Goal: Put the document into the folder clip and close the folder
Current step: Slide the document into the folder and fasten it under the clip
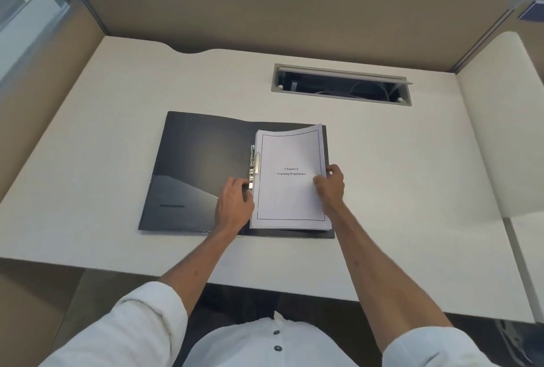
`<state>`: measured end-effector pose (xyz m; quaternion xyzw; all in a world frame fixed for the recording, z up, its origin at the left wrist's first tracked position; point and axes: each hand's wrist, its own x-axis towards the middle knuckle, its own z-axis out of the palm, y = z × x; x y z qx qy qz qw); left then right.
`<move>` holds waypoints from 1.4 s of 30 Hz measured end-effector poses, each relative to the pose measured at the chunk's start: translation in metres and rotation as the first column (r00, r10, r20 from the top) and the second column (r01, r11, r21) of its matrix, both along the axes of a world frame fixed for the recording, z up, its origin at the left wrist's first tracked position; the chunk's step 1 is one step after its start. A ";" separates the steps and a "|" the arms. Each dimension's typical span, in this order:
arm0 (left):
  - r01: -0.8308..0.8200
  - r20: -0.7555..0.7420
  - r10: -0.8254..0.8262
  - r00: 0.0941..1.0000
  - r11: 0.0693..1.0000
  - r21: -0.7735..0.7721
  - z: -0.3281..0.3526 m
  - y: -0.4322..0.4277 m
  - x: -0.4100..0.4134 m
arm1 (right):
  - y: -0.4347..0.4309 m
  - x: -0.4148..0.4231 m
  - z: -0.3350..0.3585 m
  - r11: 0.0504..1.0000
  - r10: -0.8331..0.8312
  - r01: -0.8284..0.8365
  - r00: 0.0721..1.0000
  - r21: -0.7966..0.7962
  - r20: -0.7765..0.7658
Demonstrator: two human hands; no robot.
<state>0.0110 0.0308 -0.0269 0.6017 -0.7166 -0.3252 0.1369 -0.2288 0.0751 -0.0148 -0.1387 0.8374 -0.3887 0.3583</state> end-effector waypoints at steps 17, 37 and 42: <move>-0.065 -0.003 0.065 0.998 0.995 -0.075 -0.004 0.003 0.006 | -0.003 0.010 -0.004 0.976 0.206 -0.184 0.956 0.121 -0.208; 0.045 0.065 -0.040 0.997 0.996 -0.083 -0.007 0.029 0.008 | 0.008 0.019 -0.005 0.952 0.288 -0.229 0.893 0.202 -0.346; 0.049 0.056 -0.046 0.997 0.997 -0.055 -0.004 0.027 0.010 | 0.008 0.020 -0.003 0.951 0.294 -0.235 0.892 0.203 -0.344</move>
